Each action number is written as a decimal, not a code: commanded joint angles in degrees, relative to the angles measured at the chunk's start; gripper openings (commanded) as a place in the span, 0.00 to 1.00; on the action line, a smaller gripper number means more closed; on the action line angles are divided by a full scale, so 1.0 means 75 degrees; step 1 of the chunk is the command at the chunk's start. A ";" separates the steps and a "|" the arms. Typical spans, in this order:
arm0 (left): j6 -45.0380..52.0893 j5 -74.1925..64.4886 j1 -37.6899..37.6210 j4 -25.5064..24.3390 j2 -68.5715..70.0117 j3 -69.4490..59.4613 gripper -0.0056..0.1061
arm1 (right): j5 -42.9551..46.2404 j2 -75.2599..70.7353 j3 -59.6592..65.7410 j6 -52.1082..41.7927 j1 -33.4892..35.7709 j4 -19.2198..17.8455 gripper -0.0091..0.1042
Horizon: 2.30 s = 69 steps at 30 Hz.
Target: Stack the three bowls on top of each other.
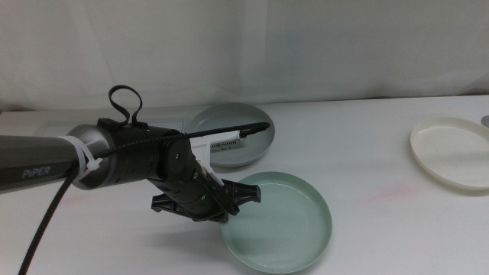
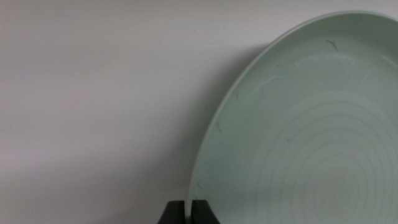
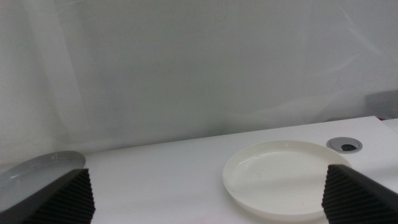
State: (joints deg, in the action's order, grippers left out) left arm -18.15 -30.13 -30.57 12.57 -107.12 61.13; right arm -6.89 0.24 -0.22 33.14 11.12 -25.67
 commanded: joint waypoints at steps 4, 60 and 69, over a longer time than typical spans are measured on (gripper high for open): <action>-0.0048 0.0199 -0.0034 -0.0012 -0.0041 0.0050 0.03 | 0.0056 -0.0285 0.0297 -0.0049 -0.0039 -0.0055 0.99; -0.0390 -0.2059 0.0959 -0.3938 0.2628 0.2512 0.85 | 0.0056 -0.0285 0.0297 -0.0049 -0.0039 -0.0085 0.99; -0.0300 -0.2363 0.1172 -0.3266 0.0588 0.4032 0.85 | 0.0056 -0.0285 0.0297 -0.0049 -0.0039 -0.0085 0.99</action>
State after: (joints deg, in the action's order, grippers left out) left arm -20.49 -47.30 -22.56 -14.19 -100.60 89.73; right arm -6.89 0.24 -0.22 32.95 11.12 -25.77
